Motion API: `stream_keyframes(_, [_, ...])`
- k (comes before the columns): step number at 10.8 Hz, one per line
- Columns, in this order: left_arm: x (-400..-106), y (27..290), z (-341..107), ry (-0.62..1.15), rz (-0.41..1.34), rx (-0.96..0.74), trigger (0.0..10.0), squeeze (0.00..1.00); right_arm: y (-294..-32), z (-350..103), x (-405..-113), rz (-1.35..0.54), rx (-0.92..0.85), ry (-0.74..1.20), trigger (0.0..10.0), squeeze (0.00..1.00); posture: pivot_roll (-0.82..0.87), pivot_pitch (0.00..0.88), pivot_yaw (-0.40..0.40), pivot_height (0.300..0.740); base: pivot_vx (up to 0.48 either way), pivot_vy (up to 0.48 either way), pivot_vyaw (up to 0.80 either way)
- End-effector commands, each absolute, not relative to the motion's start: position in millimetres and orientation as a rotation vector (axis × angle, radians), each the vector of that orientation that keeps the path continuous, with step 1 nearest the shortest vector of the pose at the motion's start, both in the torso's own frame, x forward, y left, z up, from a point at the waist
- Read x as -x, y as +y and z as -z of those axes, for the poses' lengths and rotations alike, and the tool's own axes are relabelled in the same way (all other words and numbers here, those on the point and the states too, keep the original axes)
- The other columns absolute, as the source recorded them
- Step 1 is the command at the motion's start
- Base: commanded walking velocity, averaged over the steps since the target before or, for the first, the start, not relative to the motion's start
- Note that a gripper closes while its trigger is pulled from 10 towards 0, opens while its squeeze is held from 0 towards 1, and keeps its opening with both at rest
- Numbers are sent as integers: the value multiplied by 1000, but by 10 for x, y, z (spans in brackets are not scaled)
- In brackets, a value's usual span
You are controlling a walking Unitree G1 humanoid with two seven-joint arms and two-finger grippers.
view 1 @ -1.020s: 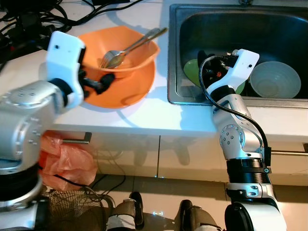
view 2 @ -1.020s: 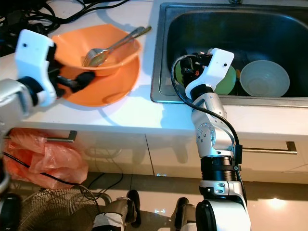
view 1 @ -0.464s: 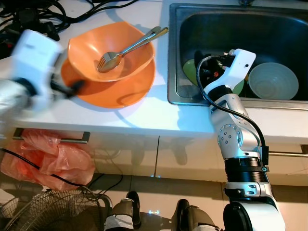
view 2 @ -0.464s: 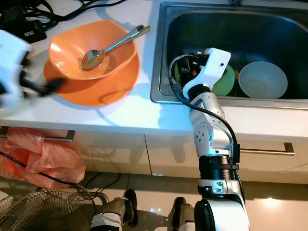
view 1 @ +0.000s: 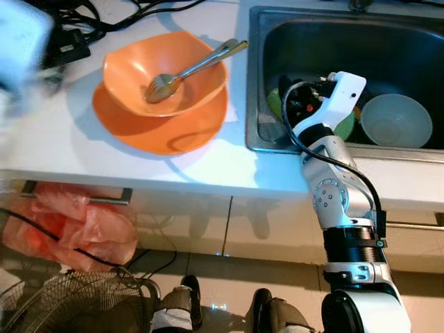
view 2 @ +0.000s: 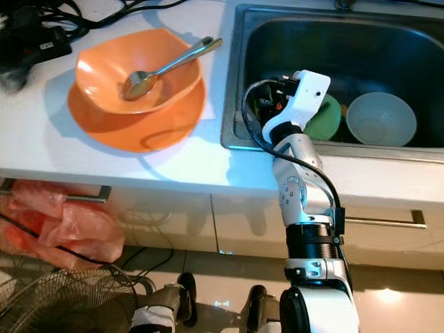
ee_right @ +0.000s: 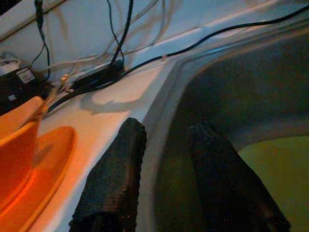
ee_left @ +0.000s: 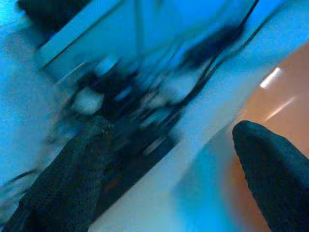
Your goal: Kitchen organization
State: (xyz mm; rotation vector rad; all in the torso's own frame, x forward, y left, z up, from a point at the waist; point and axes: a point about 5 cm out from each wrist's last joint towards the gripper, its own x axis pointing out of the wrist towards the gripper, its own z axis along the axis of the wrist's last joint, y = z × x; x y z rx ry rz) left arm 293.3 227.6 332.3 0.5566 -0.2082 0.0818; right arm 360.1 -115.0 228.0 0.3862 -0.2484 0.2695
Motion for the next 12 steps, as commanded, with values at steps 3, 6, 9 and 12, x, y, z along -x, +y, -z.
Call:
stream_keyframes(3, [-3093,1953,-3307,-310,57,-405,10000,0,-1125,-2236,-3599,-275,-379,-233,10000,0,154,220,23,740,0,0,0])
stream_keyframes(6, [-3351,1600,-3319,-349,211,-440,10000,0,-1112,-2230,-3595,-270,-382,-239,10000,0,142,203,39,740,0,0,0])
stream_keyframes(9, [-3568,1379,-3385,-380,347,-577,10000,0,-1103,-2246,-3594,-263,-387,-245,10000,0,124,212,55,740,0,0,0])
stream_keyframes(12, [-3704,1240,-3358,-338,505,-822,10000,0,-1121,-2246,-3596,-248,-391,-249,10000,0,125,216,67,740,0,0,0])
